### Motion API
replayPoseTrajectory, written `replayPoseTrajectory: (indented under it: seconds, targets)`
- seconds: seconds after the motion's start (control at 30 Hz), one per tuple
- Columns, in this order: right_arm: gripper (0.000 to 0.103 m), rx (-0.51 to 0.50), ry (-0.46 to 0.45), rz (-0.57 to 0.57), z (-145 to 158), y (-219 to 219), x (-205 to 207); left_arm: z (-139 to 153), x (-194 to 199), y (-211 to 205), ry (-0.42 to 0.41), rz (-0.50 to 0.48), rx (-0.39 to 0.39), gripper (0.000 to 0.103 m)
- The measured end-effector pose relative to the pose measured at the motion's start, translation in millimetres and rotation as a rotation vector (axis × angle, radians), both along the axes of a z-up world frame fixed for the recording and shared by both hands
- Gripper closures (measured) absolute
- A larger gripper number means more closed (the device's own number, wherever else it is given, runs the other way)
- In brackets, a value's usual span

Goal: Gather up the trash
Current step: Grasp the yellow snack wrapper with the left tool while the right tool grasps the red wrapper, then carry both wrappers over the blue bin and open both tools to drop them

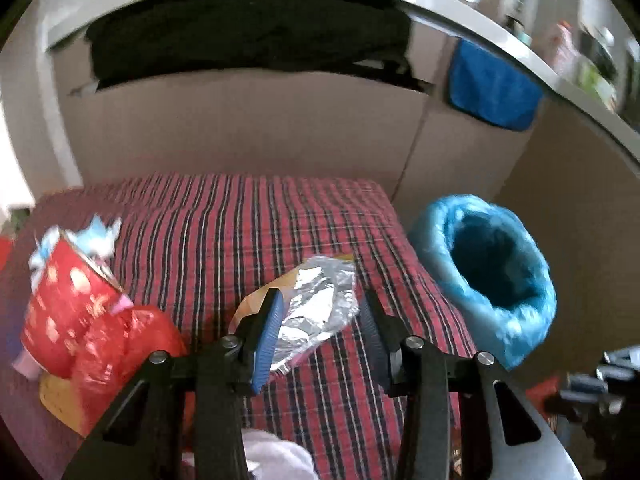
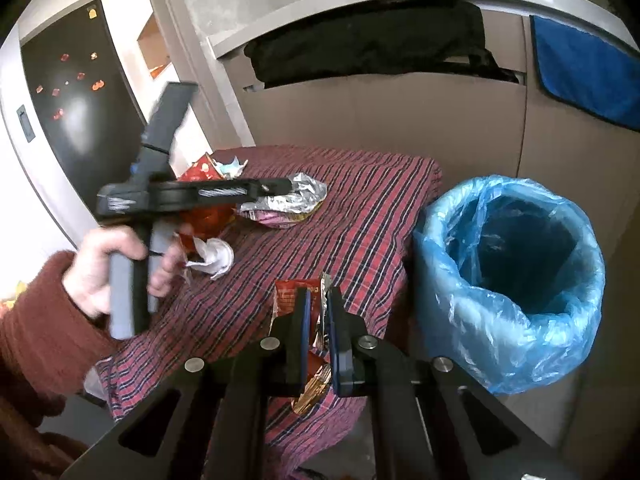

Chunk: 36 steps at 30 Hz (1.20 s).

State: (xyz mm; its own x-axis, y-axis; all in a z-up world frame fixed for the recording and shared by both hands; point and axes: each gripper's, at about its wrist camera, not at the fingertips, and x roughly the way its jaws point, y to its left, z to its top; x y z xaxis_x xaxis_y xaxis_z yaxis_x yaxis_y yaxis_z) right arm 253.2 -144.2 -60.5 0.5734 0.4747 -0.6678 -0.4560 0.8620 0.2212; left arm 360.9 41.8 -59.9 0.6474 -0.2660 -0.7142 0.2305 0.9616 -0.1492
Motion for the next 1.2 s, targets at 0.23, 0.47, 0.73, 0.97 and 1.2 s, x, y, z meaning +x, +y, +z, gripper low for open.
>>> replayPoseTrajectory:
  seconds: [0.23,0.47,0.73,0.97,1.2]
  targets:
    - [0.096,0.023,0.019,-0.004,-5.0,-3.1,4.9,-2.8,8.9,-2.4,0.012,0.010,0.131,0.061]
    - [0.096,0.031,0.027,-0.013,-4.4,-11.0,8.9,4.9,19.5,-7.6,-0.007,-0.029,0.178,0.061]
    - [0.096,0.041,0.029,-0.002,-5.0,-7.8,10.4,-33.6,67.2,2.7,0.171,-0.013,0.122,0.062]
    - [0.096,0.050,0.000,-0.030,6.0,-7.5,15.4,-18.2,41.4,10.8,0.098,0.056,0.060,0.091]
    - [0.096,0.053,-0.045,-0.031,24.0,4.5,26.7,28.3,-26.5,38.9,-0.081,0.168,-0.030,0.092]
